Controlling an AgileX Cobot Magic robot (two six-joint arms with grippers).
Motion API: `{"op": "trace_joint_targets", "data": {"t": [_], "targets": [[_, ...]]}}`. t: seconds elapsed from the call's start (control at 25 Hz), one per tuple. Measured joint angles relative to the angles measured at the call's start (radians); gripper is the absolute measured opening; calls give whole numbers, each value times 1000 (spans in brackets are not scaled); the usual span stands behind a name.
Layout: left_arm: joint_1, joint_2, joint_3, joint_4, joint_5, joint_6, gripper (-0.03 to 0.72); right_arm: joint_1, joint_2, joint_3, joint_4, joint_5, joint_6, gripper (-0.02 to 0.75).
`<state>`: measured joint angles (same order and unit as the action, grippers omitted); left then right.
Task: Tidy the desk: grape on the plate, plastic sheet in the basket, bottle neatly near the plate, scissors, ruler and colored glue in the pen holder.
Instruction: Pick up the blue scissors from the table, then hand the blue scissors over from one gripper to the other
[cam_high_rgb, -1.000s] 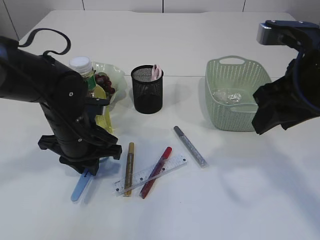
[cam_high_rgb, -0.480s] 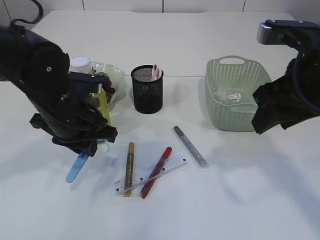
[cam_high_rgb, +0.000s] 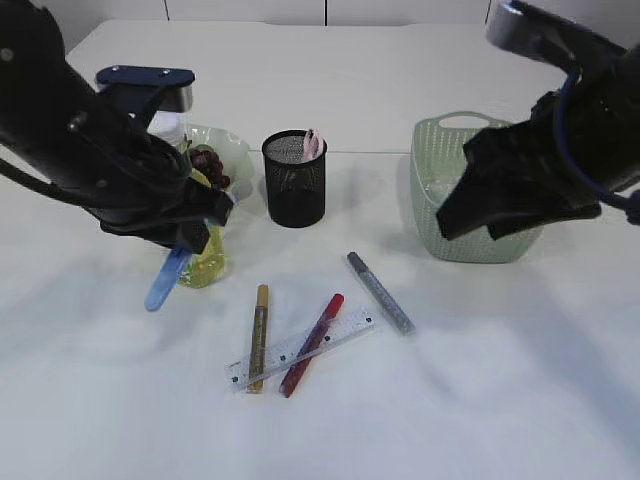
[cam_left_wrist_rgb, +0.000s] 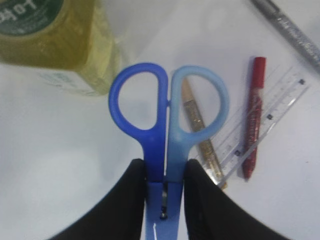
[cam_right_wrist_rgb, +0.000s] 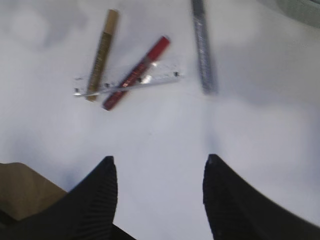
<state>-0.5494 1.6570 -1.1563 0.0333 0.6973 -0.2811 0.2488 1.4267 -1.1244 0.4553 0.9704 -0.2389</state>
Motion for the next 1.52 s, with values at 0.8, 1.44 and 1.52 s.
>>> {"op": "trace_joint_targets", "data": {"t": [0.8,1.44,1.52], "targets": [[-2,-116,2,-637,-127,528,176,0,9,0,590,-155,-318,437],[-2,-116,2,-942,-142,778,175,6,9,0,819,-226,-390,437],[-2,-116,2,-943,-142,781,176,26,9,0,819,-265,-390,437]]}}
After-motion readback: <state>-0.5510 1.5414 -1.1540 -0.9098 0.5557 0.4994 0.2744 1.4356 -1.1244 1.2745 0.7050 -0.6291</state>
